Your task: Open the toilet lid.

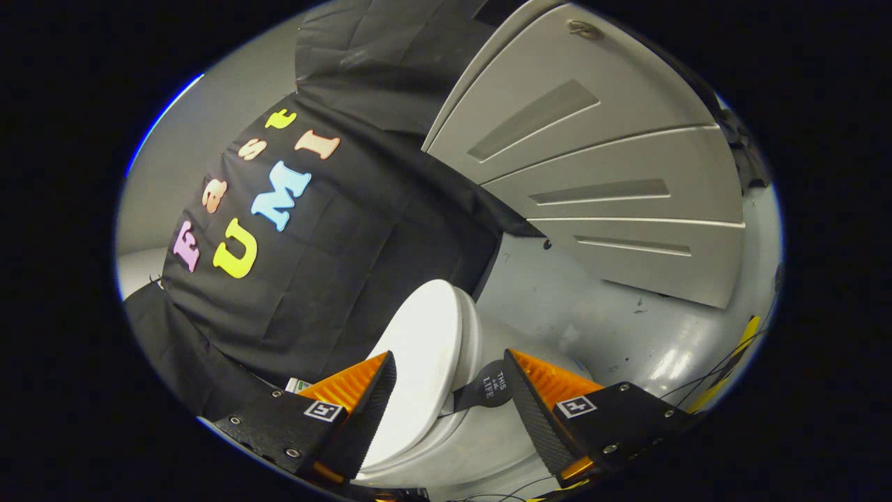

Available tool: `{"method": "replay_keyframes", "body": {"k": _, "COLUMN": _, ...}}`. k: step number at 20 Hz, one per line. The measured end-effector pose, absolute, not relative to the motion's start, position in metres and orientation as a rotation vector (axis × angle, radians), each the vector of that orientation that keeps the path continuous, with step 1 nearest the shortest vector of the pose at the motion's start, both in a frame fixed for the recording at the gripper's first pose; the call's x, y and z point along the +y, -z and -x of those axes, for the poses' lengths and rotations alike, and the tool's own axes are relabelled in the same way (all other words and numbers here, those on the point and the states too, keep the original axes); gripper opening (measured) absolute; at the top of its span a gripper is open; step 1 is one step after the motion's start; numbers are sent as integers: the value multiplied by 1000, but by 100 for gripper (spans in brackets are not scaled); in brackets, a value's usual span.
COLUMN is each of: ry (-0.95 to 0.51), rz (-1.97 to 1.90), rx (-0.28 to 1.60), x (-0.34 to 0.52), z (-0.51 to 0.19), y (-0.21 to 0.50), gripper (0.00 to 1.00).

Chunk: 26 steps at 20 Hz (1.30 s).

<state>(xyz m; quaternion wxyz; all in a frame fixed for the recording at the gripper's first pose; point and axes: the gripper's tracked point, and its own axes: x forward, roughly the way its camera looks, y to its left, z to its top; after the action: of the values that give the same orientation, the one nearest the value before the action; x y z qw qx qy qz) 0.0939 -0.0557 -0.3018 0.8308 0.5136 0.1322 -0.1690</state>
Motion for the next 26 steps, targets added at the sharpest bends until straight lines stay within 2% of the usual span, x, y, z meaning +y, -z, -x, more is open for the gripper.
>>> {"method": "replay_keyframes", "body": {"k": 4, "ry": 430, "rz": -1142, "rx": 267, "x": -70, "z": -97, "y": 309, "gripper": 94}}
{"method": "replay_keyframes", "body": {"k": 7, "ry": 430, "rz": -1181, "rx": 319, "x": -59, "z": -98, "y": 328, "gripper": 92}}
{"method": "replay_keyframes", "body": {"k": 11, "ry": 417, "rz": -1206, "rx": 369, "x": -54, "z": -100, "y": 337, "gripper": 72}}
{"method": "replay_keyframes", "body": {"k": 12, "ry": 416, "rz": -1214, "rx": 373, "x": -53, "z": -100, "y": 339, "gripper": 64}}
{"method": "replay_keyframes", "body": {"k": 16, "ry": 414, "rz": -1252, "rx": 383, "x": -50, "z": -103, "y": 341, "gripper": 41}}
{"method": "replay_keyframes", "body": {"k": 24, "ry": 413, "rz": -1363, "rx": 402, "x": -54, "z": -103, "y": 346, "gripper": 12}}
{"method": "replay_keyframes", "body": {"k": 26, "ry": 424, "rz": -1376, "rx": 391, "x": -55, "z": -103, "y": 346, "gripper": 9}}
